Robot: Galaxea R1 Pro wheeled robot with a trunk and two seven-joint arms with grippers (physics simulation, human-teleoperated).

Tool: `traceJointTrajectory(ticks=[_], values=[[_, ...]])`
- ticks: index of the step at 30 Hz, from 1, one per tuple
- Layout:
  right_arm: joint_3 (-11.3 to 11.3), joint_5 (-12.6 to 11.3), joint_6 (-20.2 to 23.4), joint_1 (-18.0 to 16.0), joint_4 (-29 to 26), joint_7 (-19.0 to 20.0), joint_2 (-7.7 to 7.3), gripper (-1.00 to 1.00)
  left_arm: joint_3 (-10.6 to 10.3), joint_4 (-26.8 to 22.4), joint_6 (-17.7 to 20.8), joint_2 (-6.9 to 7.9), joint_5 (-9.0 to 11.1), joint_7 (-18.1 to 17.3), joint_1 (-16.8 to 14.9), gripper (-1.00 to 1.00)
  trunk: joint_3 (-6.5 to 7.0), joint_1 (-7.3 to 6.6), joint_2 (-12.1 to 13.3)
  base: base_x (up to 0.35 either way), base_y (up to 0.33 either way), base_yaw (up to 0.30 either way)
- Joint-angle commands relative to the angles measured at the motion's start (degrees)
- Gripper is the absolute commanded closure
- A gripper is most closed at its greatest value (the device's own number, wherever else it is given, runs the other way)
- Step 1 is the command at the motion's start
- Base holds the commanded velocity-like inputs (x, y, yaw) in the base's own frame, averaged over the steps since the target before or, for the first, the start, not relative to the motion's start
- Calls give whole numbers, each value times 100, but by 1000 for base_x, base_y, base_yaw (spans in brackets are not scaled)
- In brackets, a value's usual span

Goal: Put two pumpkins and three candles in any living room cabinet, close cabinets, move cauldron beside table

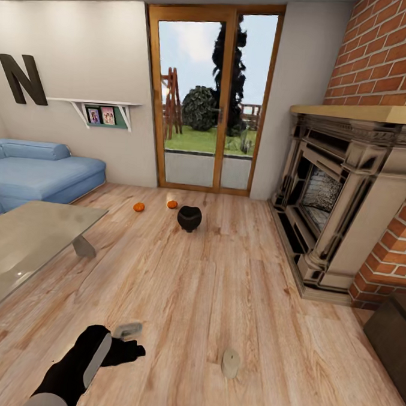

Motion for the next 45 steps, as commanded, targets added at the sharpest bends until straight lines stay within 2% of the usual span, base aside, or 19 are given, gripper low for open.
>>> traceJointTrajectory(ticks=[1,3,6,18,24,42,45], values=[[49,-34,16,-3,14,-51,-7,-100,26,-267,191,-1,-8,-21,-2,-100,-6,0,-3,0,0,0],[51,-28,9,-4,44,-52,-7,-100,34,-675,419,3,-3,-22,2,-100,-6,0,-3,0,0,0],[49,-22,12,-4,57,-31,-13,-100,40,-1024,572,10,15,-30,19,-100,-24,22,-43,0,0,0],[68,-13,5,-4,48,-7,-9,-100,58,-1280,640,-3,45,-32,23,-100,-239,285,-524,0,0,0],[292,-19,5,-4,4,-11,-9,-100,60,-1346,647,-15,58,-40,23,-100,-347,417,-765,0,0,0],[359,-13,-2,-3,29,-4,-12,-100,57,-1291,647,-27,68,-47,23,-100,-670,812,-1487,0,0,0],[476,-11,2,-4,50,-5,-9,-100,55,-1308,647,-26,69,-47,23,-100,-724,878,-1607,0,0,0]])
